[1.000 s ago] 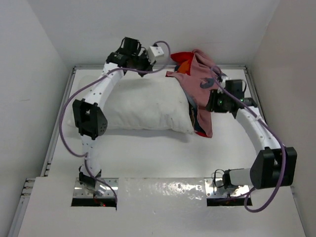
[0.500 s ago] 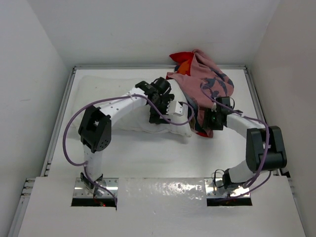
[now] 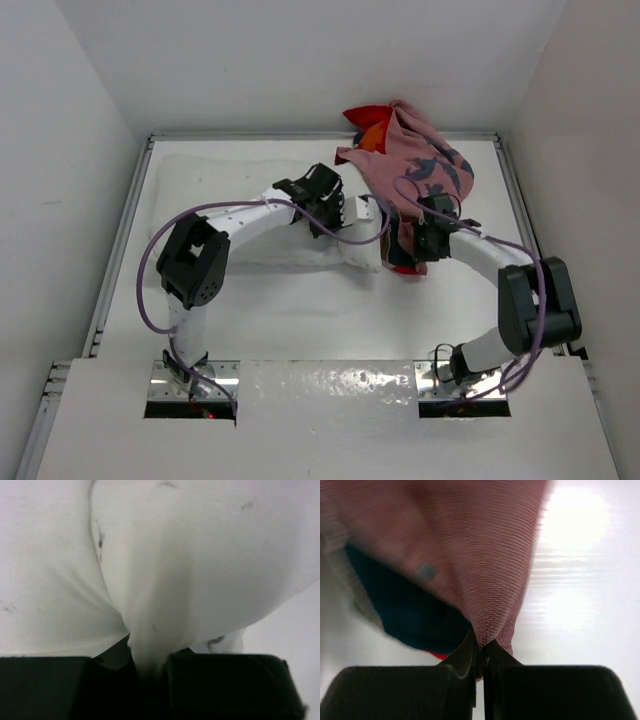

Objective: Put the pillow into the pillowcase

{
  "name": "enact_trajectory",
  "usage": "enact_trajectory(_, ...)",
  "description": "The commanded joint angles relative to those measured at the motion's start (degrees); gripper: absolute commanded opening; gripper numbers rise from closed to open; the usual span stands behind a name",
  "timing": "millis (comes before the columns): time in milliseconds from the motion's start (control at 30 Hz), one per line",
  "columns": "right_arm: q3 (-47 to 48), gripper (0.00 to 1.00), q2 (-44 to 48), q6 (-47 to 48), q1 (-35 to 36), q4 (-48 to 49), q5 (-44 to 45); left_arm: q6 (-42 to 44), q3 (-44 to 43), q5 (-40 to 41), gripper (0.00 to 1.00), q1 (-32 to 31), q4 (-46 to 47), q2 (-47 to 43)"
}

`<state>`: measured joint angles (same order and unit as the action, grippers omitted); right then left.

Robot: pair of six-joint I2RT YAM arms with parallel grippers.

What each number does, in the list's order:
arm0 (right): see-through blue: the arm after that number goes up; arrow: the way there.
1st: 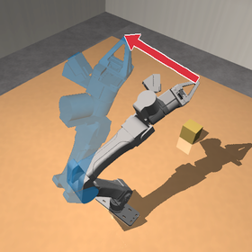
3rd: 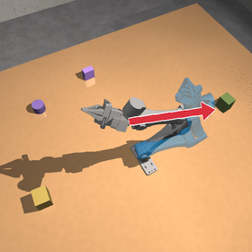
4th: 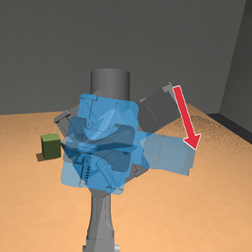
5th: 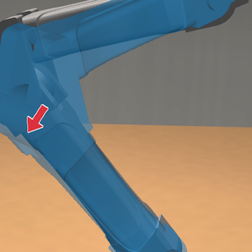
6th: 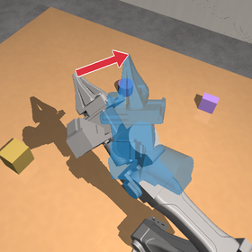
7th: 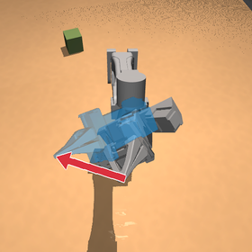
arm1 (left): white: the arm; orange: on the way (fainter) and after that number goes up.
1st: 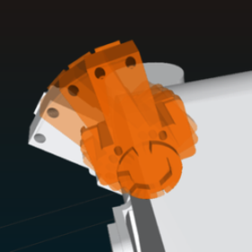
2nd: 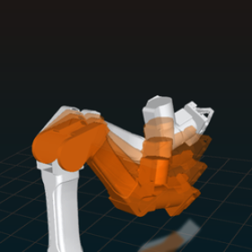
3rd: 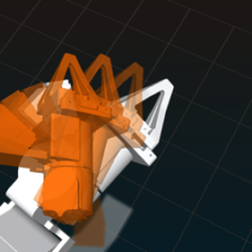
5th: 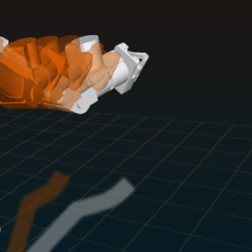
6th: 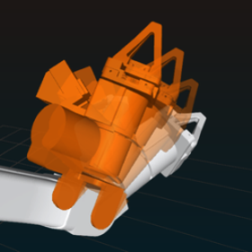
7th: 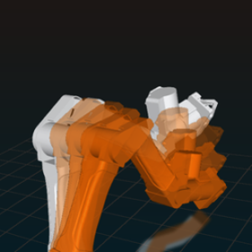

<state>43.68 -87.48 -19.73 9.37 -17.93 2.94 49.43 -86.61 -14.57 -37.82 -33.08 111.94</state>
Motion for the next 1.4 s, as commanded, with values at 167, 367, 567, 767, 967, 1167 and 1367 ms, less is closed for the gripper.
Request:
enact_trajectory(167, 14.6, 0.0, 14.8, -4.2, 17.4, -13.3, 10.3, -27.4, -12.5, -10.0, 0.0, 1.6, -1.1, 1.5)
enact_trajectory(367, 16.2, 0.0, 22.3, -7.0, 27.9, -18.2, 11.1, -32.6, -17.4, -1.6, 0.0, -0.3, 2.1, 4.0)
enact_trajectory(567, 6.4, 0.0, 27.6, -10.7, 29.7, -12.8, 0.2, -38.7, -27.1, 0.2, 0.0, -0.7, 2.9, 9.4)
enact_trajectory(767, -5.3, 0.0, 35.3, -15.5, 29.6, -11.5, 4.0, -41.3, -29.7, 0.1, 0.0, -0.5, 5.3, 10.9)
enact_trajectory(967, -5.6, 0.85, 35.6, -15.7, 29.6, -10.9, 1.4, -40.9, -29.1, -7.0, 0.0, -1.7, 5.4, 14.1)
enact_trajectory(1167, 9.8, 0.96, 37.9, -12.6, 26.8, -23.5, 21.5, -38.1, -25.2, -17.5, 0.0, -1.9, 1.7, 15.0)
enact_trajectory(1367, 13.7, 0.12, 25.4, -6.1, 14.6, -19.4, 14.0, -36.8, -26.8, -17.4, 0.0, -1.9, -0.9, 15.0)
